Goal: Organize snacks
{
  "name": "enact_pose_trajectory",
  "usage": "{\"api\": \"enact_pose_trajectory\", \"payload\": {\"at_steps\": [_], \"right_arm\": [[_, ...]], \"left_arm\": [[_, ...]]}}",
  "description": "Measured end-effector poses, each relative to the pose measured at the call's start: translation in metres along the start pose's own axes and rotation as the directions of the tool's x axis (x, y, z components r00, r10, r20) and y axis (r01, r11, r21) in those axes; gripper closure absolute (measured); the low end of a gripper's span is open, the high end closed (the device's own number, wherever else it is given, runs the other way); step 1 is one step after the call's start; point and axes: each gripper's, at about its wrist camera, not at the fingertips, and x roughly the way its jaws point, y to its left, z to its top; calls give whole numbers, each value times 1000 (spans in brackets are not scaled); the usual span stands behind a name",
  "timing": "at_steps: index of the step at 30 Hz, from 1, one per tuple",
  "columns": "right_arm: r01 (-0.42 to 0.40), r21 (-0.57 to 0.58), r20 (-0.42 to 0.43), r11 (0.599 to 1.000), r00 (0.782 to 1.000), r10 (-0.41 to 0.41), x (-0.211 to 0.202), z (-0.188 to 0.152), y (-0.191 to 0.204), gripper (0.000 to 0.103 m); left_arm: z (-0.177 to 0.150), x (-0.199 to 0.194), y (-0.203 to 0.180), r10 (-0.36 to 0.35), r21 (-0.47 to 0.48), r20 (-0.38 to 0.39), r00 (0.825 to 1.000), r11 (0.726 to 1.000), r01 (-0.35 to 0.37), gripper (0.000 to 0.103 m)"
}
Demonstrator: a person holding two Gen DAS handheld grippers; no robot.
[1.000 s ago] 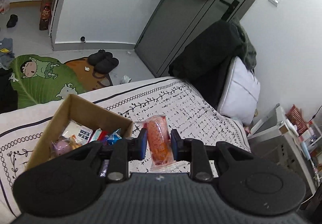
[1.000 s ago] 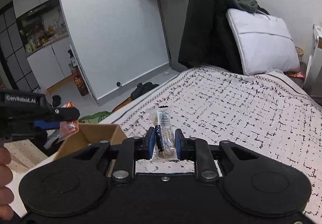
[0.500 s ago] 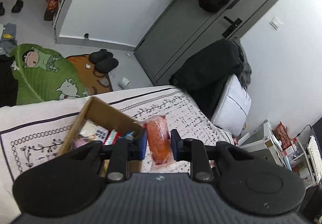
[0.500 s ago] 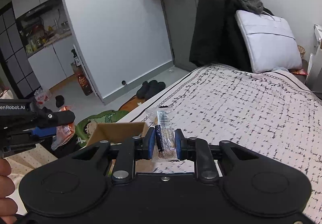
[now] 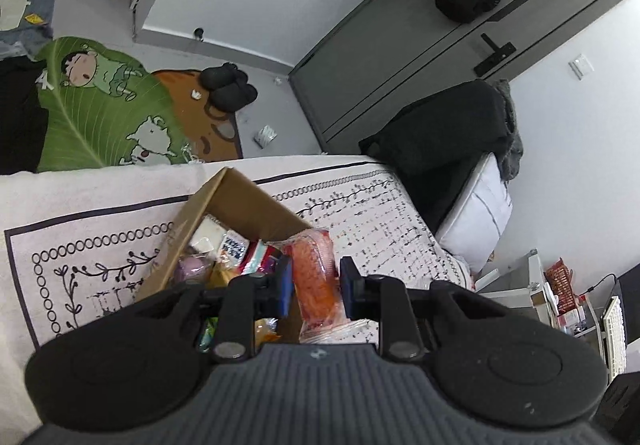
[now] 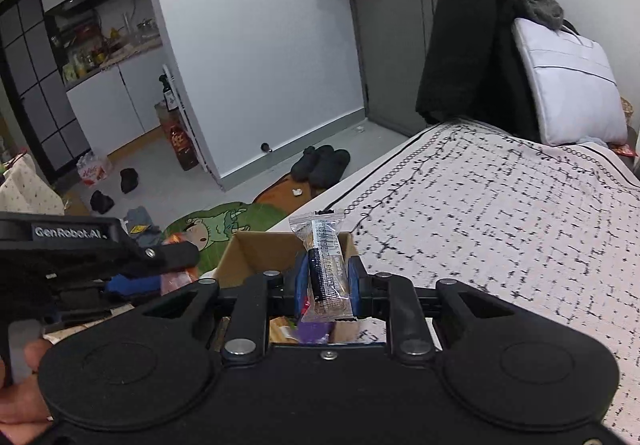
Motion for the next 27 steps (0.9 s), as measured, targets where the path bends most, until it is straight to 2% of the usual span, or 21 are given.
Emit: {"api": "enact_pose_trajectory", "payload": {"at_steps": [4,7,11,14,18,22,25,27], "right_arm": [[-4,-8,-11,1000,1000,4,9,0,11,82],[-11,-16,-18,1000,1000,11,16,1,18,82],[-12,-29,-28,1000,1000,11,23,1,24,79],[-4,-22,-36,1000,999,3,25,0,24,70],[7,-4,-48,1000,999,-7,22,-1,18,69],[13,30,-60,999,998,-11,16,-1,10,63],[16,42,-54,999,998,-14,7,-1,3,54],[22,45,-53,999,998,-20,1,-3,-1,51]], "left_arm": [[1,9,9,25,-15,-43,999,1000,-26,79],[3,15,19,25,-47,-74,997,998,-29,75],[5,15,27,40,-64,-73,997,997,-44,61],[7,17,28,50,-73,-71,996,996,-56,55],[8,19,22,77,-47,-64,995,996,-80,46],[6,19,11,111,-2,-44,993,994,-111,28],[3,19,2,130,35,-42,991,991,-129,25],[1,18,-3,138,55,-43,990,989,-135,24]]}}
